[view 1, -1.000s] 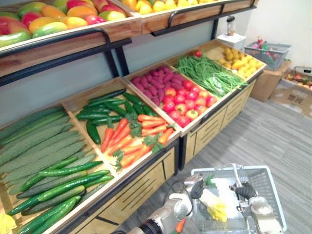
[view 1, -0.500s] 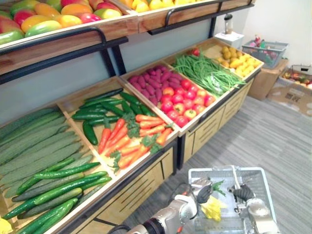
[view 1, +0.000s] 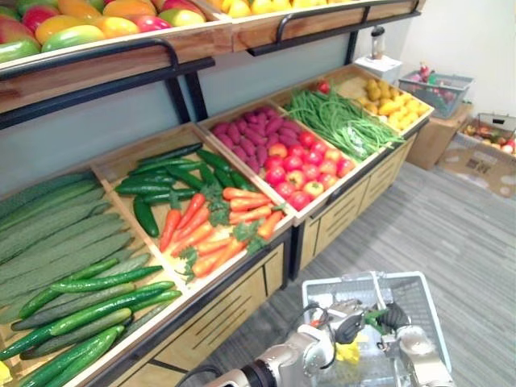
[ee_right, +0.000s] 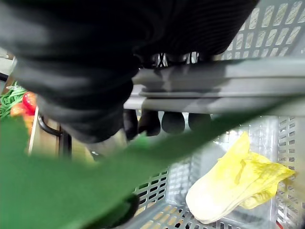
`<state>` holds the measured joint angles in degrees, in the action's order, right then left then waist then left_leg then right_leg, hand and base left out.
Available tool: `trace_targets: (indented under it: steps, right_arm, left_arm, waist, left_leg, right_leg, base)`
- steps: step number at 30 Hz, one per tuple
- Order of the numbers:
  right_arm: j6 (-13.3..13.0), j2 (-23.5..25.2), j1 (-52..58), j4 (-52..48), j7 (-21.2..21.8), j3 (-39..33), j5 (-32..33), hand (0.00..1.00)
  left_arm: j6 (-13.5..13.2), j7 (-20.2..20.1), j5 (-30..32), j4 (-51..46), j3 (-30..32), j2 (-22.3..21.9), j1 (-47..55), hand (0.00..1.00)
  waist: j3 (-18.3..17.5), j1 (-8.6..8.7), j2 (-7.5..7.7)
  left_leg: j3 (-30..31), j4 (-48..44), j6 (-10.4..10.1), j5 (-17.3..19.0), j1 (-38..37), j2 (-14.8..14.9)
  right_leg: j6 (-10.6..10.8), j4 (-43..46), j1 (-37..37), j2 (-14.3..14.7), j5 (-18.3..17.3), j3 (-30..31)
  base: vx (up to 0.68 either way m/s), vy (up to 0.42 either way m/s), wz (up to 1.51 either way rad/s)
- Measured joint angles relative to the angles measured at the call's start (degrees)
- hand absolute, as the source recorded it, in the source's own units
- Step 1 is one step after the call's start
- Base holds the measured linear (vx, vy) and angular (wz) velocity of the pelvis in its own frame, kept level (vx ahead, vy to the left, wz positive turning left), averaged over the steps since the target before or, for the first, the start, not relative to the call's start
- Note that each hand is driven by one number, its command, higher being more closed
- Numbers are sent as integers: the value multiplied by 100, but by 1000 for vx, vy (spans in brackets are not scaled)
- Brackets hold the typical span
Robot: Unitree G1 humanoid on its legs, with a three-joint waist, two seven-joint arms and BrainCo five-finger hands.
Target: Pick vegetable in the basket
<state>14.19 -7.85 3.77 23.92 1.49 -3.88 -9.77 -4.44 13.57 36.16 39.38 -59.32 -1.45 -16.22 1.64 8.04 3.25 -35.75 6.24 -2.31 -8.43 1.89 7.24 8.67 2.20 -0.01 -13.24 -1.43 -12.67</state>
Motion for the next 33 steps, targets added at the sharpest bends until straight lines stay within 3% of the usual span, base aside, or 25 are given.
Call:
trace_targets:
  steps: [7,21,25,29,33]
  right_arm:
    - [1,-1,-36,-1,-102,126,112,100]
    - [0,-3,-34,0,-183,196,121,100]
    - [-26,-1,-13,63,-170,-1,121,100]
    - [-109,-11,168,185,-156,-425,118,100]
    - [-283,-22,257,345,-126,-626,119,100]
  left_arm:
    - [-5,78,-68,-36,-131,-11,-43,0]
    - [-2,88,-225,-409,-156,-13,-61,0]
    - [-22,-189,-227,-1436,-61,3,-61,0]
    - [-308,-500,-473,-2630,552,-1,-297,0]
    - [-735,-515,-846,-3768,1386,661,-115,0]
  waist:
    - [10,120,39]
    - [47,127,107]
    - [48,86,108]
    - [45,-72,101]
    - [2,-84,27]
  left_leg:
    - [-20,0,-4,4,-2,3]
    - [-34,0,-15,18,0,3]
    - [35,0,-12,20,7,-12]
    - [160,0,-1,12,16,-29]
    - [302,0,29,-15,85,-13]
  right_leg:
    - [-1,4,-16,0,0,17]
    - [-1,-1,-21,-3,-3,15]
    - [-4,-11,37,-17,-10,-67]
    - [6,-13,131,-20,-23,-188]
    - [1,3,149,11,-72,-299]
  base:
    - [0,0,0]
    - [0,0,0]
    - [0,0,9]
    - [3,-41,15]
    - [6,-61,16]
